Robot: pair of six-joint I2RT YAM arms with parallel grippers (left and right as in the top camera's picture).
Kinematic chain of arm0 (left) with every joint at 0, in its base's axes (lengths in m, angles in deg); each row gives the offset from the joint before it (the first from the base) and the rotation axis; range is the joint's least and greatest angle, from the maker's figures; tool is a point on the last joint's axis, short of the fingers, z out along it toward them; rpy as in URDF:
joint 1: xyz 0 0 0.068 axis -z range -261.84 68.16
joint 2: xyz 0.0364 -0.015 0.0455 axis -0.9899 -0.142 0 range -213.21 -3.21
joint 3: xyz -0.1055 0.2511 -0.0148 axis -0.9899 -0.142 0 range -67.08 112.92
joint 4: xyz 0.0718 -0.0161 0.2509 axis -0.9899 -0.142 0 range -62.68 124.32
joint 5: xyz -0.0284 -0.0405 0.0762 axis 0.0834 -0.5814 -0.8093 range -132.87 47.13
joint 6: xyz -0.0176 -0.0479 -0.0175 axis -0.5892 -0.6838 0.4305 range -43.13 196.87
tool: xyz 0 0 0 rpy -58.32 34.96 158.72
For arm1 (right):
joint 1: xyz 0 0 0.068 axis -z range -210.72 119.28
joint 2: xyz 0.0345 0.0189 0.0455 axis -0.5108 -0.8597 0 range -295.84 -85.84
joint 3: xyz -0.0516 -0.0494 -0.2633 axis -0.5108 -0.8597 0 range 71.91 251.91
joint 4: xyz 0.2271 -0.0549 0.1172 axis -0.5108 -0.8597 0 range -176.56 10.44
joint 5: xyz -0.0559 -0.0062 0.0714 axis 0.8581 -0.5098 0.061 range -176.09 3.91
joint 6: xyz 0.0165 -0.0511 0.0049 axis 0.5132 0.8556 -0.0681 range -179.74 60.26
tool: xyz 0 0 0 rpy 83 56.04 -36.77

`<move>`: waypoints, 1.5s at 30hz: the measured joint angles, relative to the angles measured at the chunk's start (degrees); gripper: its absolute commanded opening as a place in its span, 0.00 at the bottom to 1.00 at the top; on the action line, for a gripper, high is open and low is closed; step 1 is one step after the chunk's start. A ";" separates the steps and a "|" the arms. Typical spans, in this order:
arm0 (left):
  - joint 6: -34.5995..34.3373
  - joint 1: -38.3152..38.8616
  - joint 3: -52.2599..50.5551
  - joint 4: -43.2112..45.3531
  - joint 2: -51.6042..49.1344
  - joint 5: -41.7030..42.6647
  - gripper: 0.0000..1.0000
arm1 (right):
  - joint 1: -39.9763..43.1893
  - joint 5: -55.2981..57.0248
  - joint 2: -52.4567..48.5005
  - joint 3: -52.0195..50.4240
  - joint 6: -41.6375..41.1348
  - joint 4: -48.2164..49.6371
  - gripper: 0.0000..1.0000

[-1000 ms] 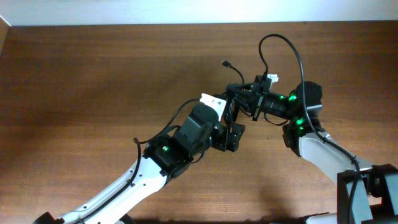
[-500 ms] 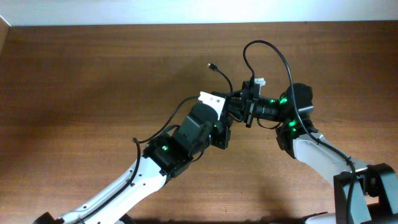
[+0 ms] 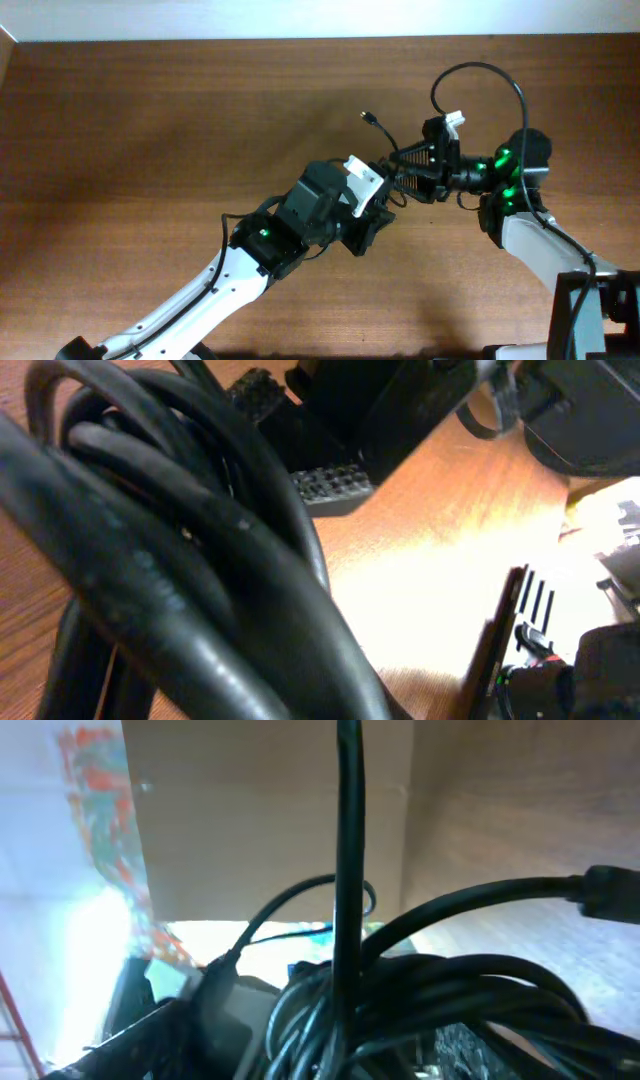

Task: Untangle cables

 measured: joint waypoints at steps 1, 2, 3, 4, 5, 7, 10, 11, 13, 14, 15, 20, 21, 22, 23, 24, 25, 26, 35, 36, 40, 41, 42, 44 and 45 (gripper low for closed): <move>1.29 0.00 0.00 0.00 0.00 0.92 0.00 | 0.42 -1.11 0.00 0.00 1.73 0.00 0.80; 2.67 -0.07 0.00 -0.04 0.00 2.16 0.00 | 0.85 -2.27 0.00 0.00 3.41 0.02 0.84; 4.46 -0.33 0.00 -0.17 0.00 3.74 0.00 | 1.18 -2.84 0.00 0.00 4.57 0.17 0.87; 5.99 -0.90 0.00 -0.57 0.04 5.40 0.00 | 1.62 -2.51 0.00 -0.02 5.53 1.07 0.88; 7.06 -1.44 -0.02 -1.40 0.39 7.02 0.00 | 2.25 -1.33 -0.02 0.00 6.25 1.73 0.89; 9.35 -2.64 -0.02 -3.78 2.36 11.91 0.00 | 4.17 2.60 -0.04 0.02 7.74 2.12 0.89; 10.62 -6.38 -0.02 -5.20 6.34 15.76 0.00 | 6.36 6.71 -0.04 0.02 7.80 2.14 0.89; 10.60 -8.52 -0.02 -5.49 7.93 16.44 0.00 | 7.58 9.03 -0.04 0.02 7.63 2.12 0.89; 10.36 -10.32 -0.02 -5.44 9.31 16.68 0.00 | 8.35 11.65 -0.04 0.04 6.73 2.12 0.89; 10.05 -10.69 -0.02 -5.20 9.53 16.83 0.00 | 8.55 13.73 -0.04 0.09 5.92 2.12 0.89; 9.51 -10.84 -0.02 -4.92 9.57 16.79 0.00 | 8.55 15.67 -0.04 0.13 5.49 2.10 0.89; 7.61 -11.04 -0.02 -4.87 9.57 15.26 0.00 | 8.55 22.91 -0.04 2.62 9.53 1.07 0.89; 7.56 -11.04 -0.02 -4.87 9.57 15.15 0.00 | 8.55 23.58 -0.04 3.50 12.17 0.26 0.89; 7.39 -11.04 -0.02 -4.90 9.57 14.86 0.00 | 8.55 24.20 0.02 4.26 15.21 -2.34 0.89; 7.32 -11.04 -0.02 -4.85 9.57 14.38 0.00 | 8.52 25.40 0.11 5.01 18.16 -7.37 0.89; 7.15 -11.04 -0.02 -4.76 9.57 13.79 0.00 | 8.52 27.10 0.22 5.79 21.14 -14.86 0.89; 6.97 -11.04 -0.02 -4.46 9.57 13.09 0.00 | 8.52 30.03 -0.02 6.75 25.51 -24.90 0.89; 6.91 -11.04 -0.02 -3.89 9.57 12.44 0.00 | 8.52 32.28 -0.07 7.80 28.33 -31.56 0.89; 11.67 -11.04 -0.02 -4.26 9.57 11.39 0.00 | 8.37 44.35 2.32 18.91 56.41 -68.37 0.89; 12.85 -11.04 -0.02 -4.35 9.57 11.39 0.00 | 7.96 47.98 4.72 20.79 59.01 -74.97 0.90; 15.87 -11.04 -0.02 -4.55 9.57 12.76 0.00 | 5.68 55.80 15.69 25.24 69.64 -86.58 0.90; 16.52 -11.04 -0.02 -4.55 9.57 13.75 0.00 | 5.09 56.76 18.62 25.66 71.82 -87.82 0.90; 17.70 -11.08 -0.02 -4.52 9.57 16.11 0.00 | 4.61 57.37 21.38 25.99 74.05 -89.53 0.90; 19.61 -11.08 -0.02 -4.55 9.57 21.59 0.00 | 3.10 58.88 29.20 26.27 80.17 -95.45 0.90; 20.13 -11.08 -0.02 -5.14 9.57 23.85 0.00 | 2.56 59.34 31.06 26.34 81.83 -97.66 0.90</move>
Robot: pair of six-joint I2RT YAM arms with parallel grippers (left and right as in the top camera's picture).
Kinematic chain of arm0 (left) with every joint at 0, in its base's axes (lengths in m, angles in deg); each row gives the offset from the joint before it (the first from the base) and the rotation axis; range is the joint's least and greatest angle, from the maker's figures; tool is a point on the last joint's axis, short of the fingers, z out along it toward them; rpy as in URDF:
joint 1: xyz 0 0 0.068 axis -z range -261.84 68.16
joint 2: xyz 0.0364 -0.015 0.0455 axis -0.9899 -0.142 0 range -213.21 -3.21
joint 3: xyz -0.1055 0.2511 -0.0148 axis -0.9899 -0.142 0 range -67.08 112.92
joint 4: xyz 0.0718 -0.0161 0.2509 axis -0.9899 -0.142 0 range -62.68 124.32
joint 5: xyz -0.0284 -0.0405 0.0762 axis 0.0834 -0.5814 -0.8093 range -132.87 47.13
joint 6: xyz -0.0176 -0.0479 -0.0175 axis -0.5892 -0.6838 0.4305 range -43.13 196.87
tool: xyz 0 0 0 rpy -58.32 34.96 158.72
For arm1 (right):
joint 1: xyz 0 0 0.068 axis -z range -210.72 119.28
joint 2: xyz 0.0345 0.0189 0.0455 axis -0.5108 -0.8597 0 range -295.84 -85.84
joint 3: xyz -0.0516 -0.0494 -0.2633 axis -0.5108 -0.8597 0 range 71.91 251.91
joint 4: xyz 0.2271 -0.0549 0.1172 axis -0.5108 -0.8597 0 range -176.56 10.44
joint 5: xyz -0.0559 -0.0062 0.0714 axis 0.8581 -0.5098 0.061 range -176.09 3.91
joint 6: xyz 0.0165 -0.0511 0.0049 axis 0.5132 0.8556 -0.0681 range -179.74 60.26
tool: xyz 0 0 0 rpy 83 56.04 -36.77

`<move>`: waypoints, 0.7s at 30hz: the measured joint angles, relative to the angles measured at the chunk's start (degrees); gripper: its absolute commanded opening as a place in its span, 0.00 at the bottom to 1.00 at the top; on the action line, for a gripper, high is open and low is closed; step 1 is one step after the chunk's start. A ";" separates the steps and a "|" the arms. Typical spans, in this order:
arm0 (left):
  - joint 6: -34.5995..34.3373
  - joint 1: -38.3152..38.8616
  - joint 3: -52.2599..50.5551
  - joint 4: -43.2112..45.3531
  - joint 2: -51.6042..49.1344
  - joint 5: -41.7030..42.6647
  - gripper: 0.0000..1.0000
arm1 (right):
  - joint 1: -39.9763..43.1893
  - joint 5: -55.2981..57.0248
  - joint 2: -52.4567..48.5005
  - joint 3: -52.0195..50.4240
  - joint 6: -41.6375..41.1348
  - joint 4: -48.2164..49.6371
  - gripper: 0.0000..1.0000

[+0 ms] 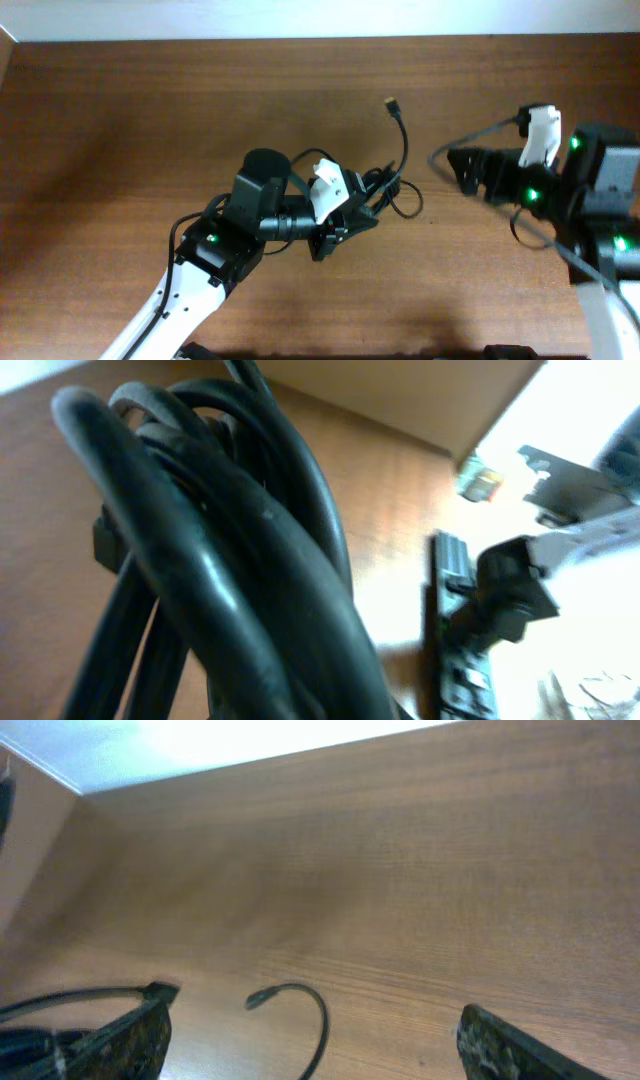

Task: Untangle cables

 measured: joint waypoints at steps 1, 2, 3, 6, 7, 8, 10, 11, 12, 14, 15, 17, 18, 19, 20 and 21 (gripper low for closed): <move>0.39 0.00 0.02 -0.96 0.00 1.25 0.00 | -0.63 0.42 2.05 0.04 2.19 -2.95 0.87; 0.61 0.00 0.02 -2.43 0.00 2.19 0.00 | -1.16 0.79 3.50 0.02 3.87 -5.22 0.85; 0.72 0.00 0.02 -3.87 0.02 2.84 0.00 | -1.95 1.01 5.46 0.02 5.88 -7.19 0.81; 1.03 0.00 0.00 -8.81 0.02 4.07 0.00 | -4.55 1.22 10.03 0.04 12.41 -12.63 0.81; 1.07 0.00 0.00 -9.81 0.02 4.59 0.00 | -5.77 1.16 11.50 0.04 15.34 -14.12 0.81; 1.07 0.00 0.00 -10.43 0.02 5.44 0.00 | -7.26 0.72 13.11 0.04 18.62 -15.45 0.81; 1.09 0.00 0.00 -10.58 0.02 7.67 0.00 | -9.97 -1.14 15.15 0.04 24.20 -16.92 0.81; 1.09 0.04 0.00 -10.64 0.02 9.29 0.00 | -11.32 -2.67 15.74 0.04 27.71 -17.42 0.81; 1.09 0.26 0.00 -10.62 0.02 10.69 0.00 | -12.61 -3.93 15.76 0.04 30.32 -17.84 0.81; 1.29 1.79 0.00 -10.60 0.02 12.48 0.00 | -15.30 -5.97 15.72 0.04 34.75 -18.01 0.79; 1.31 2.67 0.00 -10.62 0.02 12.92 0.00 | -16.35 -6.38 15.72 0.04 35.87 -18.05 0.79; 1.46 5.16 0.00 -10.62 0.02 13.07 0.00 | -19.08 -7.34 15.67 0.04 39.01 -18.14 0.74; 1.49 5.66 0.00 -10.62 0.02 13.05 0.00 | -20.02 -7.43 15.67 0.04 39.93 -18.16 0.70; 1.46 6.16 0.00 -10.62 0.02 13.03 0.00 | -21.49 -7.58 15.67 0.04 41.22 -18.14 0.68; 1.46 6.47 0.00 -10.62 0.02 12.96 0.00 | -22.47 -7.65 15.67 0.04 41.83 -18.14 0.67; 1.49 6.62 0.00 -10.62 0.02 12.90 0.00 | -23.17 -7.63 15.67 0.04 42.60 -18.16 0.66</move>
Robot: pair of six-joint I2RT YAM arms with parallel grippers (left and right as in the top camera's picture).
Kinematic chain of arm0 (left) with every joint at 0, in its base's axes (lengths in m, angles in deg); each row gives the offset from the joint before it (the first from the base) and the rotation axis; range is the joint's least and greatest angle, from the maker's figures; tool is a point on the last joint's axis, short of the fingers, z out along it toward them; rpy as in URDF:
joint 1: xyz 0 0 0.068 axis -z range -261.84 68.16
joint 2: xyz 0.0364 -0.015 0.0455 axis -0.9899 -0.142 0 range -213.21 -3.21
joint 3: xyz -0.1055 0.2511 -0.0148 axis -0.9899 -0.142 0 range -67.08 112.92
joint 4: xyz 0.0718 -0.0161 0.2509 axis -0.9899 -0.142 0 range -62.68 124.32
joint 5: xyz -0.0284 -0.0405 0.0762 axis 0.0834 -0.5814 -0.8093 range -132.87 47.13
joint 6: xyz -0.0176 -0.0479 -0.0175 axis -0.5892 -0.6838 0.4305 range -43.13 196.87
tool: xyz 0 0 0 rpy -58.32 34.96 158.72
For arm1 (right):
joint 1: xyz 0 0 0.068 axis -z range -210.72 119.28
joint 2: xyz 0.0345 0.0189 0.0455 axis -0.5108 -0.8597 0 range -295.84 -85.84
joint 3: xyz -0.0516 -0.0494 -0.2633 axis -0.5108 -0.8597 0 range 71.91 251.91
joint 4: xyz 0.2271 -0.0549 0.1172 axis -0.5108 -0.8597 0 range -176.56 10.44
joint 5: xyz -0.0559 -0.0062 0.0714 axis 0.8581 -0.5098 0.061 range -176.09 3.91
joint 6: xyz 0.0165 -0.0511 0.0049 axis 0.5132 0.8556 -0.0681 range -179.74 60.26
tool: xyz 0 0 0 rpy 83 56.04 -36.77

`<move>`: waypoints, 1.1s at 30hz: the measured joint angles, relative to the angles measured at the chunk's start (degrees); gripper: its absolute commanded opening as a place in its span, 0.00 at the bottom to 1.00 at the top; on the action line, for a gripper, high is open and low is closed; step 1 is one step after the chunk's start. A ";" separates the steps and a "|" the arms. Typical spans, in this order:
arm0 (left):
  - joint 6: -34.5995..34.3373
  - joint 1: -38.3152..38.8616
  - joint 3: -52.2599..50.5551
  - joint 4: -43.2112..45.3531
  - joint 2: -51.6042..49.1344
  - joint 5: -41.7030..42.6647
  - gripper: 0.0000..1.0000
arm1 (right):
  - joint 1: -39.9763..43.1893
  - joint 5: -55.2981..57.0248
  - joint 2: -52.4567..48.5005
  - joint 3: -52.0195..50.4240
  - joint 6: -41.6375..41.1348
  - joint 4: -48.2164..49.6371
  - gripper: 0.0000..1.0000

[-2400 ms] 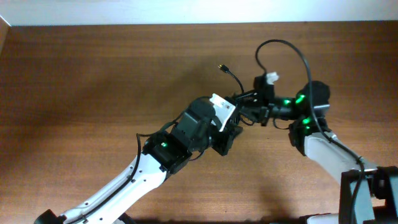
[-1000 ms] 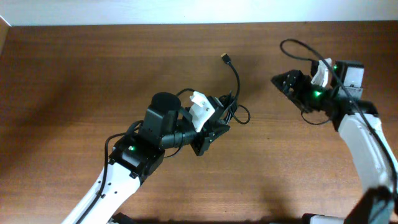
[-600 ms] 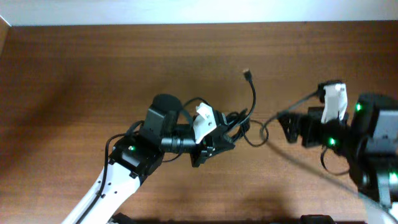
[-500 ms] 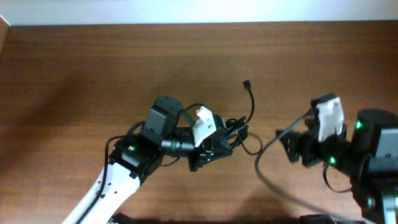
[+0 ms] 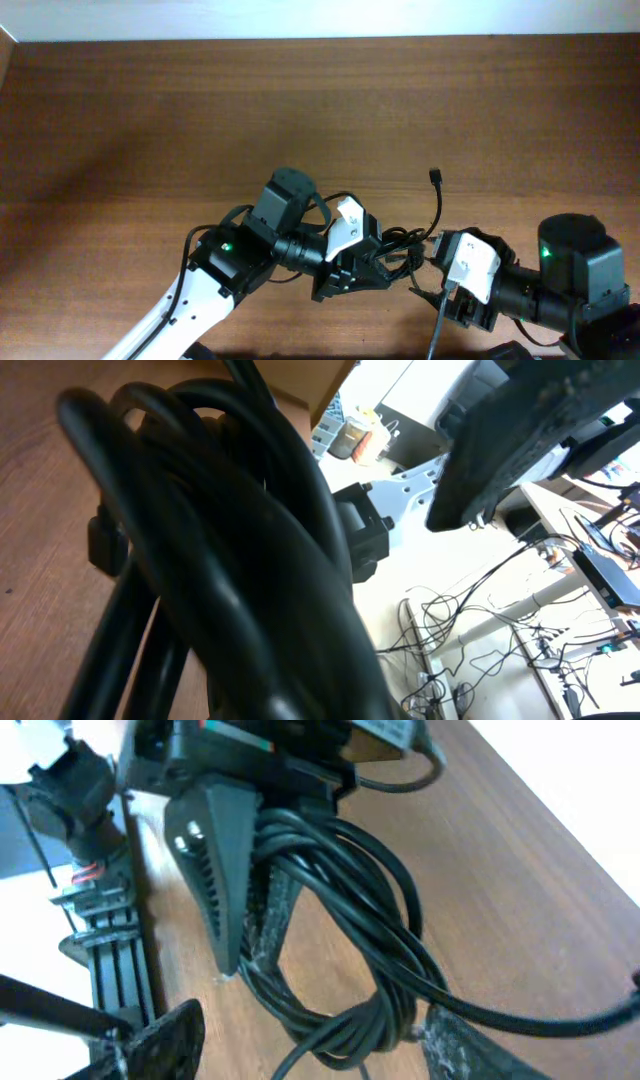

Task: Untangle cables

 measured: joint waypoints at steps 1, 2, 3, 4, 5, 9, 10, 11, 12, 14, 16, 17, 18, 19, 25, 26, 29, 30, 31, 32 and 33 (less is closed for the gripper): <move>-0.02 0.04 0.00 0.00 0.00 0.00 0.00 | -0.20 0.00 0.00 0.00 0.28 0.00 0.66; 0.00 0.04 0.00 0.00 0.00 -0.02 0.00 | -0.35 0.00 0.00 0.00 0.50 0.00 0.66; -0.02 0.04 0.00 0.00 -0.02 -0.02 0.00 | -0.46 0.00 0.00 0.00 0.61 0.00 0.66; 0.00 0.04 0.00 0.00 -0.04 -0.26 0.00 | -0.46 0.00 0.00 0.00 0.72 0.00 0.66; 0.00 0.04 0.00 -0.24 -0.15 -0.87 0.00 | -0.46 0.00 0.00 0.00 0.76 0.00 0.67; -1.22 0.04 0.00 1.42 -4.26 -3.26 0.00 | -0.46 0.00 0.00 0.00 1.97 0.02 0.67; -1.92 0.07 0.00 2.23 -5.03 -2.91 0.00 | -0.46 0.00 0.00 0.00 2.58 0.02 0.68; -2.47 0.09 -0.02 4.09 -5.95 -1.44 0.00 | -0.46 0.02 0.00 0.00 3.67 0.02 0.71; -2.97 0.22 0.00 5.51 -6.54 0.33 0.00 | -0.46 0.28 0.00 0.00 4.61 0.02 0.72; -3.69 0.68 -0.20 11.43 -6.71 5.68 0.00 | -0.46 1.79 -0.24 0.00 6.08 0.00 0.72; -5.01 0.90 -0.17 12.33 -6.78 7.26 0.00 | -0.50 3.56 -1.05 0.02 6.60 0.17 0.71; -5.44 0.98 -0.20 12.31 -6.80 7.30 0.00 | -0.50 4.11 -1.64 0.02 6.75 0.35 0.70; -5.81 1.20 -0.20 12.28 -6.82 7.26 0.00 | -0.50 4.85 -2.56 0.02 6.82 0.76 0.66; -6.12 2.10 -0.20 12.31 -6.82 7.61 0.00 | -0.50 6.32 -4.66 0.02 6.86 1.20 0.64; -6.08 4.37 -0.20 10.97 -6.80 6.82 0.00 | -0.50 7.80 -7.91 0.00 7.15 2.10 0.61; -6.62 4.37 -0.20 10.73 -6.80 4.57 0.00 | -0.50 7.91 -7.48 0.02 7.13 1.70 0.59; -8.72 4.37 -0.20 10.78 -6.80 0.28 0.00 | -0.50 8.02 -5.35 0.00 7.30 0.79 0.57; -9.14 4.37 -0.20 10.73 -6.80 -0.50 0.00 | -0.50 8.07 -4.68 0.02 7.37 0.59 0.57; -9.79 4.39 -0.20 10.73 -6.80 -1.09 0.00 | -0.50 8.26 -4.15 0.02 7.34 0.42 0.57; -10.58 4.48 -0.20 10.69 -6.80 -1.75 0.00 | -0.50 8.48 -3.69 0.00 7.32 0.20 0.57; -13.03 4.59 -0.20 10.67 -6.80 -4.52 0.00 | -0.50 8.44 -2.99 0.00 7.32 -0.35 0.57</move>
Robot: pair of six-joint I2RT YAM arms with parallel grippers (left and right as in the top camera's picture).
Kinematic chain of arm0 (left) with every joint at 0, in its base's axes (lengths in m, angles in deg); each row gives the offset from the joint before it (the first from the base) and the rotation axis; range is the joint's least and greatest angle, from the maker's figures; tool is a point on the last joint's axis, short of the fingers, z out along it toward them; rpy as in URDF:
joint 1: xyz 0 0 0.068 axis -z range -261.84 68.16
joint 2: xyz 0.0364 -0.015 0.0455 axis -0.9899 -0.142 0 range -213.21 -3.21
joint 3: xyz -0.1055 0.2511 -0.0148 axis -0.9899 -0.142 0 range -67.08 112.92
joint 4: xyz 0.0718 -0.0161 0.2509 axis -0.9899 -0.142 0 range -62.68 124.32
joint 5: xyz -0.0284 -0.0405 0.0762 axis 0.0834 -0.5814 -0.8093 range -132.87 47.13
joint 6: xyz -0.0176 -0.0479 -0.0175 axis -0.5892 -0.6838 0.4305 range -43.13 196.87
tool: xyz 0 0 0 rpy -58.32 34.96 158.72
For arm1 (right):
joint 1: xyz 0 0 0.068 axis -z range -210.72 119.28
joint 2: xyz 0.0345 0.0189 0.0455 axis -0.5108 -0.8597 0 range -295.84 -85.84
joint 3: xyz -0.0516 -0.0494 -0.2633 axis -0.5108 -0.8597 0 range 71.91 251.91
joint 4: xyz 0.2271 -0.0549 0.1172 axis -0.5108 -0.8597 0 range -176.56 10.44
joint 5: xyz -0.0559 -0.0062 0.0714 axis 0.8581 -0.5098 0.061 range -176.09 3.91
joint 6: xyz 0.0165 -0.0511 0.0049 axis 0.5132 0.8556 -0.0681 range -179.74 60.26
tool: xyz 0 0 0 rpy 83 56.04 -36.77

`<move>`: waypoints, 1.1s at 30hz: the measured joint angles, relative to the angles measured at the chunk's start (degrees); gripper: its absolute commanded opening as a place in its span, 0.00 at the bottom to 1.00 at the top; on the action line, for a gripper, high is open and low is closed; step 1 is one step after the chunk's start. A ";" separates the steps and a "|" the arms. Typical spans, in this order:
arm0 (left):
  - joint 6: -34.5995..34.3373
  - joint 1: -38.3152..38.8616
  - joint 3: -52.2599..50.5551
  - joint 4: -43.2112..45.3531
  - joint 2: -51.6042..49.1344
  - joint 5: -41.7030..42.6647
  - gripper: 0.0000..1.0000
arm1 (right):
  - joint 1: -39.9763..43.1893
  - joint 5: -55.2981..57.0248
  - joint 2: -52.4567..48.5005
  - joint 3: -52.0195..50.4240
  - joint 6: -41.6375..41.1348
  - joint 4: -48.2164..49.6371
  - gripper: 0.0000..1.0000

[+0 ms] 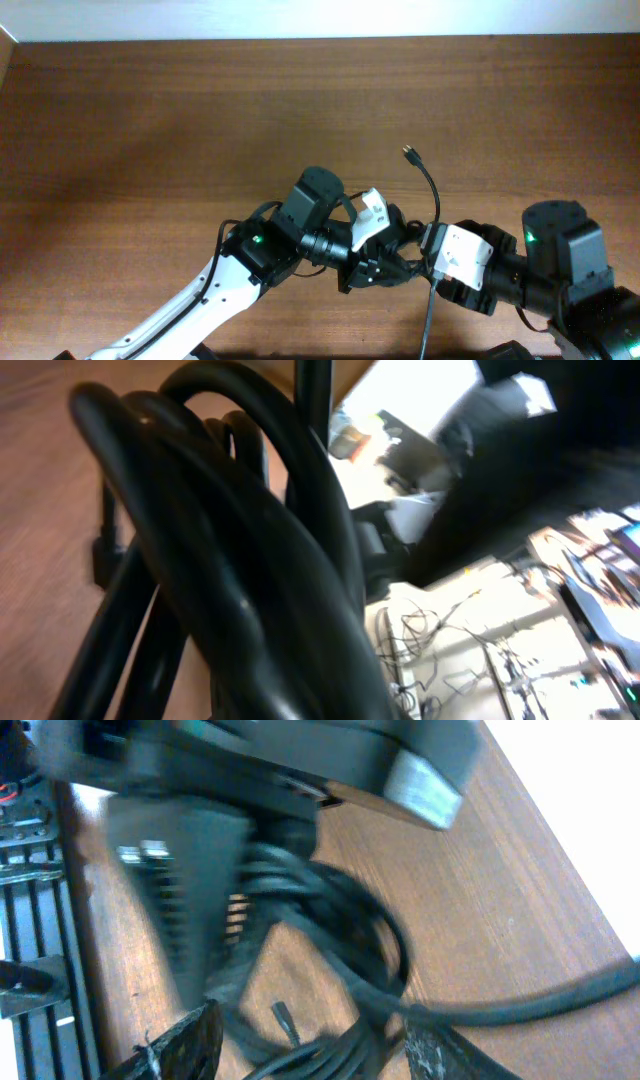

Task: Untangle cables

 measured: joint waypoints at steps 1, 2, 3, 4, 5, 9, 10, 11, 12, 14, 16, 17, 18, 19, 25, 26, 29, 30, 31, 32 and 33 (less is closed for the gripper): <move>-2.10 0.00 0.00 0.00 0.00 -2.38 0.00 | 0.00 -0.04 0.44 0.00 0.00 -0.04 0.57; -3.91 0.00 0.00 -0.02 0.00 -4.26 0.00 | 0.00 -0.22 0.81 0.02 0.02 -0.04 0.58; -6.03 0.00 0.00 -0.04 0.00 -6.27 0.00 | 0.00 -0.24 0.85 0.02 0.02 -0.07 0.57; -8.41 0.00 0.00 -0.07 0.00 -8.33 0.00 | 0.00 -0.24 0.85 0.00 0.02 -0.07 0.58; -9.57 0.00 0.00 -0.04 0.00 -9.35 0.00 | 0.00 -0.28 0.85 0.02 0.00 -0.09 0.58; -12.74 0.00 0.00 0.04 0.00 -9.99 0.00 | 0.00 -3.04 0.85 0.00 3.26 -0.09 0.62; -12.94 -0.02 0.00 0.17 0.00 -8.46 0.00 | 0.00 -4.00 0.85 0.00 5.01 -0.07 0.65; -12.87 0.00 0.00 0.61 -0.02 -5.92 0.00 | 0.00 -4.87 0.85 0.02 7.02 0.13 0.68; -12.28 0.00 0.00 1.31 -0.02 -2.43 0.00 | 0.00 -5.42 0.85 0.00 8.63 0.50 0.70; -9.77 0.00 0.00 1.64 -0.02 4.98 0.00 | 0.00 -5.90 0.85 0.02 10.38 1.14 0.71; -6.73 0.00 0.00 1.68 0.00 12.26 0.00 | 0.00 -6.10 0.85 0.02 11.30 1.64 0.68; -5.40 0.00 0.00 1.68 -0.02 15.28 0.00 | 0.00 -6.05 0.79 0.02 11.56 1.68 0.66; -4.76 0.00 0.00 1.68 0.00 16.59 0.00 | 0.00 -5.90 0.61 0.00 11.78 1.68 0.63; -4.09 0.00 0.00 1.68 0.00 18.03 0.00 | 0.00 -5.57 0.20 0.02 12.24 1.68 0.56; -2.80 0.00 0.00 1.66 0.00 18.43 0.00 | 0.02 -4.37 -1.64 0.02 12.15 2.01 0.04; -2.56 0.00 0.00 1.86 -0.02 17.64 0.01 | 0.04 -3.72 -1.64 0.00 11.93 1.88 0.04; -1.95 0.15 0.00 1.90 0.00 15.28 0.21 | 0.04 -2.91 -1.86 0.00 11.74 1.42 0.04; -1.86 0.20 0.00 1.86 0.00 14.21 0.59 | 0.04 -2.49 -1.90 0.00 11.63 1.11 0.04; -1.79 -0.11 0.00 1.86 0.00 13.44 0.72 | 0.04 -2.12 -1.90 0.00 10.88 0.76 0.04; -1.66 -0.61 0.00 1.88 0.00 12.94 0.88 | 0.04 -1.88 -1.90 0.00 10.05 0.66 0.04; -1.57 -1.38 0.00 1.75 0.00 12.55 0.99 | 0.04 -0.74 -1.88 0.00 8.83 0.09 0.04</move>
